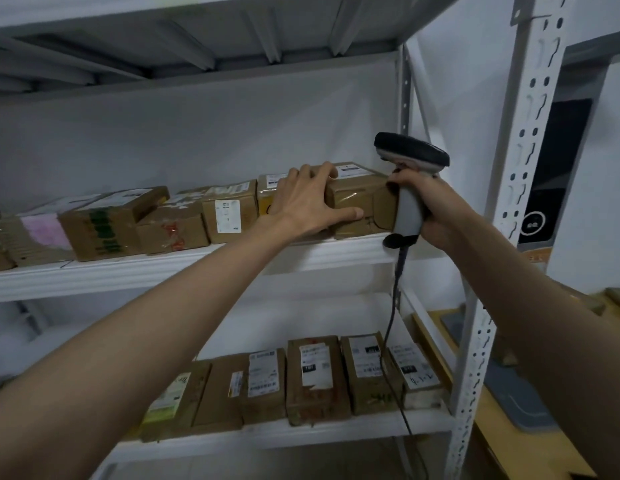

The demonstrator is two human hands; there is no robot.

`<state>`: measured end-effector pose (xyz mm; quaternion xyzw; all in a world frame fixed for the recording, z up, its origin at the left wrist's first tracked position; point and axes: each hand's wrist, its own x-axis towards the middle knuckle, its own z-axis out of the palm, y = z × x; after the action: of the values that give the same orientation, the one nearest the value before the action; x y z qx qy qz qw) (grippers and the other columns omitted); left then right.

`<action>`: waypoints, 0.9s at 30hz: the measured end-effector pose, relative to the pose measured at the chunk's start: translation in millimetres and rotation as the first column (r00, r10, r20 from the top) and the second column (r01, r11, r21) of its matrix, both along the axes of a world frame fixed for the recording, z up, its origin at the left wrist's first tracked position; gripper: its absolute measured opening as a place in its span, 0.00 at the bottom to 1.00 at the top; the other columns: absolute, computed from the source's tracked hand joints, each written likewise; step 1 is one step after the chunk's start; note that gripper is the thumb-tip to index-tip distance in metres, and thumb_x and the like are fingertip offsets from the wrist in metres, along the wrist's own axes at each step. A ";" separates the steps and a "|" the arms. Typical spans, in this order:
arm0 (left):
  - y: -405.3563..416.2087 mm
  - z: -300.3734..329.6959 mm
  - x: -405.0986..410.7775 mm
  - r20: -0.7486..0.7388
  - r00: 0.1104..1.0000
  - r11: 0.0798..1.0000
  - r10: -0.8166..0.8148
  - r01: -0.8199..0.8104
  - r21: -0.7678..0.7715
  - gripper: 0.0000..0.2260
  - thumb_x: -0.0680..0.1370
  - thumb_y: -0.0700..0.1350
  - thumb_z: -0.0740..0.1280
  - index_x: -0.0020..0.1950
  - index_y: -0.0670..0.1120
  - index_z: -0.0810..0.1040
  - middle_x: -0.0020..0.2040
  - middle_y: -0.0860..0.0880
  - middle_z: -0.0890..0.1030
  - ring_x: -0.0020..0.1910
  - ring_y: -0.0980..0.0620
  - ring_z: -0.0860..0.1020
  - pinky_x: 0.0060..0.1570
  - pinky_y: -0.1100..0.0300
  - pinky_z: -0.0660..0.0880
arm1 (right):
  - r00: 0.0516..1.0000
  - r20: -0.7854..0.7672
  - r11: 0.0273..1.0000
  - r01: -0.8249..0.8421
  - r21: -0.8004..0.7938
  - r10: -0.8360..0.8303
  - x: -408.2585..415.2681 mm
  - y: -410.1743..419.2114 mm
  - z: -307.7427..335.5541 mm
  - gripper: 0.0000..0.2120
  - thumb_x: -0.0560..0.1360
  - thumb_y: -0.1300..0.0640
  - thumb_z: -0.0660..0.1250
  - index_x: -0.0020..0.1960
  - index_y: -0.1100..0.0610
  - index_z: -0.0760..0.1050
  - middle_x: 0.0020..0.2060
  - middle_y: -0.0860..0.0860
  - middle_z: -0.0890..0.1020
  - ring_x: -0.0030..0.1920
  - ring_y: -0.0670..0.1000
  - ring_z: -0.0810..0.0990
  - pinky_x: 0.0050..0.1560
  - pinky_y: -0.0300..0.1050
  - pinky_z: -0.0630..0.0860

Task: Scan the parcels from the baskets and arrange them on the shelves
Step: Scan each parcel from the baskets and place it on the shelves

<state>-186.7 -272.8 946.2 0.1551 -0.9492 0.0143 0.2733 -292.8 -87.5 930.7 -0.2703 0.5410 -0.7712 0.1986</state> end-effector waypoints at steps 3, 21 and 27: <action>-7.5 -1.0 4.2 -0.003 1.000 1.000 -0.021 0.021 -0.014 0.36 0.70 0.74 0.66 0.72 0.55 0.67 0.67 0.44 0.71 0.65 0.44 0.69 0.63 0.47 0.67 | 0.995 0.086 0.998 -0.055 -0.036 0.058 -7.8 3.4 -9.4 0.15 0.78 0.59 0.68 0.63 0.58 0.74 0.51 0.56 0.80 0.47 0.53 0.82 0.46 0.48 0.82; -4.1 -9.1 7.4 -0.008 1.000 0.993 -0.011 0.010 -0.117 0.34 0.76 0.68 0.64 0.77 0.50 0.66 0.73 0.45 0.71 0.70 0.43 0.69 0.71 0.47 0.64 | 0.968 -0.088 0.967 0.243 0.078 -0.237 7.8 -8.4 -20.3 0.08 0.76 0.59 0.69 0.54 0.54 0.76 0.46 0.54 0.81 0.49 0.53 0.80 0.49 0.48 0.81; 5.9 -11.1 34.8 0.015 1.000 0.997 -0.022 0.023 -0.074 0.43 0.76 0.67 0.67 0.83 0.50 0.52 0.83 0.43 0.50 0.82 0.43 0.44 0.79 0.45 0.41 | 0.919 -0.167 0.930 0.367 0.032 -0.357 34.5 -7.6 -24.5 0.09 0.76 0.59 0.67 0.53 0.49 0.71 0.45 0.45 0.78 0.45 0.43 0.77 0.44 0.39 0.76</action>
<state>-151.8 -266.9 935.1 0.1339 -0.9517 0.0474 0.2722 -258.3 -95.0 906.3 -0.2198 0.6195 -0.7534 0.0174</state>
